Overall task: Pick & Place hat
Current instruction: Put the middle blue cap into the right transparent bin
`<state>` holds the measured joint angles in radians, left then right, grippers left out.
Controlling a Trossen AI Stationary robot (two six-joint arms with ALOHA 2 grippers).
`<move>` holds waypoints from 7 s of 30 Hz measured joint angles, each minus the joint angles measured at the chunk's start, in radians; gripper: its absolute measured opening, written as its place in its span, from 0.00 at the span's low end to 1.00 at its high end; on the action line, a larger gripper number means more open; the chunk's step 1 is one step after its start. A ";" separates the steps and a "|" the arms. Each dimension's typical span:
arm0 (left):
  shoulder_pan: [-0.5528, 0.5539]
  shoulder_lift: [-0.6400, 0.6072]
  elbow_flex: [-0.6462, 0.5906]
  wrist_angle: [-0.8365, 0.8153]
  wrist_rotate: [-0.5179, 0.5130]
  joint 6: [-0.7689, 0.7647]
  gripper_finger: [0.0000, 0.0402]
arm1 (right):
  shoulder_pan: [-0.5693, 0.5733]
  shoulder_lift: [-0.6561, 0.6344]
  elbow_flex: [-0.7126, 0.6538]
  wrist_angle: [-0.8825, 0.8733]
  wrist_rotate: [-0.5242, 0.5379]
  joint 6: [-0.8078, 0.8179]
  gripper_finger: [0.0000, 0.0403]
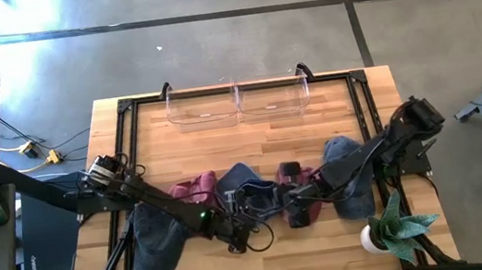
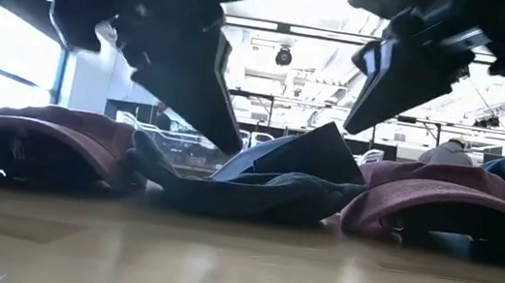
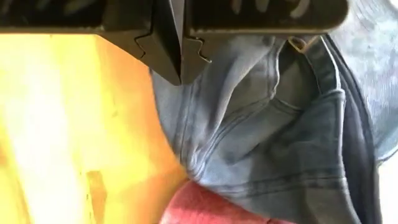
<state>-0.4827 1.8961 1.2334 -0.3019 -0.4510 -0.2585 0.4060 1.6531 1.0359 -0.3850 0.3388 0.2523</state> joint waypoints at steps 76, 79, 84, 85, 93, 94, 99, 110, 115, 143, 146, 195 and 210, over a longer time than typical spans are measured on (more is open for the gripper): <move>0.001 0.139 0.245 -0.343 -0.032 0.188 0.55 | 0.053 0.181 -0.005 0.231 0.038 -0.461 0.05; -0.018 0.161 0.245 -0.276 -0.183 0.153 0.57 | 0.056 0.171 -0.005 0.231 0.033 -0.455 0.06; -0.021 0.221 0.245 -0.244 -0.307 0.068 0.58 | 0.067 0.168 -0.005 0.225 0.037 -0.456 0.05; -0.021 0.230 0.245 -0.241 -0.306 0.054 0.58 | 0.071 0.168 -0.005 0.225 0.046 -0.459 0.05; -0.028 0.279 0.245 -0.172 -0.287 0.062 0.56 | 0.081 0.159 -0.005 0.217 0.109 -0.462 0.05; -0.028 0.280 0.245 -0.168 -0.281 0.082 0.55 | 0.081 0.156 -0.005 0.216 0.100 -0.462 0.05; -0.026 0.278 0.246 -0.155 -0.180 0.231 0.38 | 0.081 0.130 -0.005 0.203 0.050 -0.450 0.06; 0.000 0.254 0.246 -0.123 0.042 0.415 0.02 | 0.069 0.125 -0.004 0.177 -0.043 -0.413 0.07; 0.008 0.193 0.245 -0.141 0.179 0.458 0.04 | 0.061 0.125 0.000 0.173 -0.073 -0.407 0.06; 0.015 0.147 0.242 -0.357 -0.007 0.293 0.01 | 0.060 0.111 -0.005 0.200 -0.105 -0.249 0.35; 0.005 0.147 0.228 -0.366 -0.086 0.259 0.01 | 0.059 0.111 -0.005 0.149 -0.118 -0.229 0.49; 0.012 -0.114 -0.163 -0.250 -0.267 0.017 0.70 | -0.333 -0.271 -0.005 0.116 -0.027 -0.201 0.01; 0.011 -0.133 -0.313 0.293 -0.200 0.107 0.70 | -0.909 -0.471 -0.003 0.110 -0.258 0.043 0.01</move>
<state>-0.4713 1.7628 0.9205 -0.0086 -0.6515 -0.1514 -0.5033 1.1816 1.0332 -0.2749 0.0808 0.2957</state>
